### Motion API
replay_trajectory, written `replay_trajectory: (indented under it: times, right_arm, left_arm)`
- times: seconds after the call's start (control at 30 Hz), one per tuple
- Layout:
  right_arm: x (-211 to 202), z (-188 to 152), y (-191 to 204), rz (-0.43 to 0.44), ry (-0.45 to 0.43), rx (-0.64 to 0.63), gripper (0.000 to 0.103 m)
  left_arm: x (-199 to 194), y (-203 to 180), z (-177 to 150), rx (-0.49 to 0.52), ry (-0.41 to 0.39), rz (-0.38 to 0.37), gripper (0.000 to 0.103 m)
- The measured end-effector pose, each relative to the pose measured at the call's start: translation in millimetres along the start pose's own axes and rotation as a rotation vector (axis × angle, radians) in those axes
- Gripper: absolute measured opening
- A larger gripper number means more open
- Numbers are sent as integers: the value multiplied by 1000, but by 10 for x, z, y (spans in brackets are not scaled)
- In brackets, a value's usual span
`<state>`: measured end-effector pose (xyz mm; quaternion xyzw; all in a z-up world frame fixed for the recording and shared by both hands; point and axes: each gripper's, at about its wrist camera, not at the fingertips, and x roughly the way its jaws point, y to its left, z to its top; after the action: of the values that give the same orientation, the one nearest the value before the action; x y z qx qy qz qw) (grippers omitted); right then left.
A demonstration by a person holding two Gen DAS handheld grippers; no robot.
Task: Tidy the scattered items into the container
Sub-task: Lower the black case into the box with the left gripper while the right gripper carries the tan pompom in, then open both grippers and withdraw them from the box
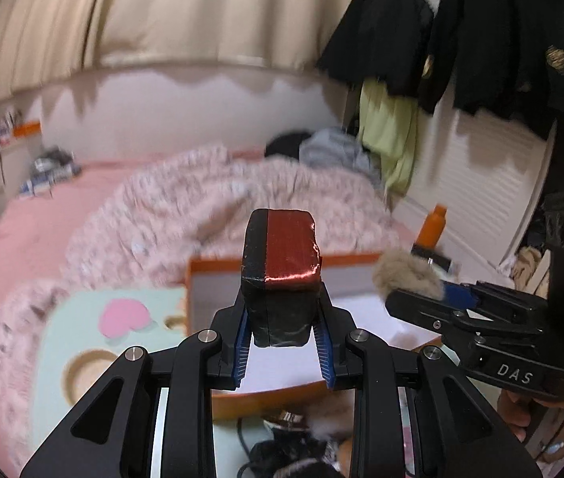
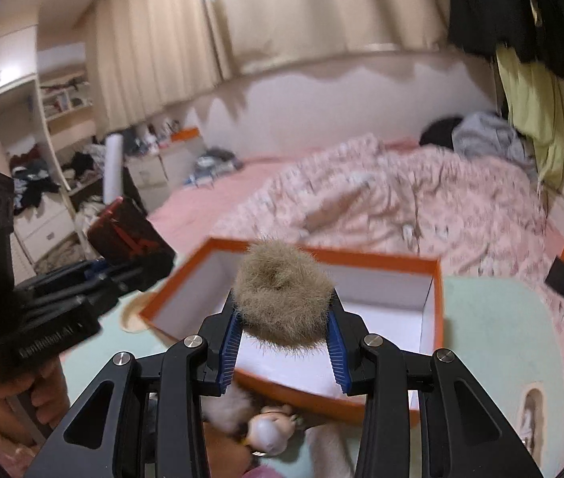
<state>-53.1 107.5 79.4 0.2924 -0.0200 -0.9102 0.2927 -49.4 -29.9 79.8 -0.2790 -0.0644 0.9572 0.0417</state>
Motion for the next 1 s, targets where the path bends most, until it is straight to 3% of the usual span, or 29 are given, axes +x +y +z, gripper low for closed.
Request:
replay_trajectory:
  times: [0.1, 0.3, 0.37, 0.5, 0.63, 0.77, 0.87, 1.0]
  right_arm:
    - [135, -65, -59, -6, 39, 21, 38]
    - [140, -63, -87, -17, 39, 15, 42]
    - [109, -61, -100, -27, 19, 26, 61]
    - [-166, -26, -153, -1, -77, 66, 72]
    - [-554, 29, -187, 15, -131, 75, 73]
    - [-872, -109, -199, -8, -181, 69, 93]
    - [-883, -354, -200, -37, -118, 57, 93]
    - [-682, -725, -223, -69, 104, 57, 93]
  left_arm:
    - [200, 30, -95, -29, 57, -12, 29]
    - [202, -31, -114, -3, 52, 12, 31]
    - [171, -18, -100, -3, 54, 33, 41]
    - [-96, 32, -55, -24, -27, 23, 68]
    - [-508, 69, 4, -22, -103, 18, 68]
    - [-816, 30, -111, 7, -109, 11, 76]
    - [-891, 3, -396, 26, -76, 36, 78]
    - [-835, 50, -844, -4, 52, 82, 78]
